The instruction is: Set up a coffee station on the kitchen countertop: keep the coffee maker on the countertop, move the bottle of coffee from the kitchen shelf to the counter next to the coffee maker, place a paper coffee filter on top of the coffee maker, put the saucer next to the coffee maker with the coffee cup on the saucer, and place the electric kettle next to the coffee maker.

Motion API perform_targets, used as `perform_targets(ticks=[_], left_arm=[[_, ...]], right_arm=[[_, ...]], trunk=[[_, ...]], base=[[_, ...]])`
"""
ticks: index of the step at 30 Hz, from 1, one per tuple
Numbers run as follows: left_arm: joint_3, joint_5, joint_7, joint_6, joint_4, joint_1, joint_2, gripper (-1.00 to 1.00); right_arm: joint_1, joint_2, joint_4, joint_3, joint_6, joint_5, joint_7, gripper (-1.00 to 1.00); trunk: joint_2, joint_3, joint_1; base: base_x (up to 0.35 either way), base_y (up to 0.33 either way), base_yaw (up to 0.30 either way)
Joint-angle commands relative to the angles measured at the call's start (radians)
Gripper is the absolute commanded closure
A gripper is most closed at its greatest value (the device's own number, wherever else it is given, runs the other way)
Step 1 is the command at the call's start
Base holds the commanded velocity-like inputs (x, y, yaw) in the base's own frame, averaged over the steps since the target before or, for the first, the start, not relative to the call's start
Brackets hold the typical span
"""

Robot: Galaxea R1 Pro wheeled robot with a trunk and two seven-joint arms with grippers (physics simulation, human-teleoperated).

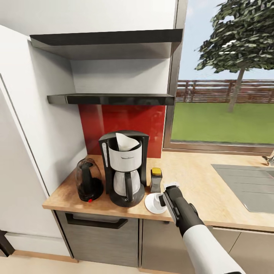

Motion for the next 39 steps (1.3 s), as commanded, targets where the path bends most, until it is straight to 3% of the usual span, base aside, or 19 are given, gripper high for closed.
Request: perform_targets(ticks=[1,39], left_arm=[[-0.008,0.007,-0.003,-0.003,0.001,0.0,0.0,-1.0],[-0.006,0.007,-0.003,-0.002,0.001,0.0,0.0,-1.0]], right_arm=[[0.0,0.0,0.008,0.001,0.005,0.004,0.003,1.0],[0.0,0.0,0.019,0.002,0.005,0.004,0.003,1.0]], trunk=[[-0.001,0.0,0.0],[-0.001,0.0,0.0]], base=[[0.0,0.0,0.0],[0.041,0.012,0.0]])
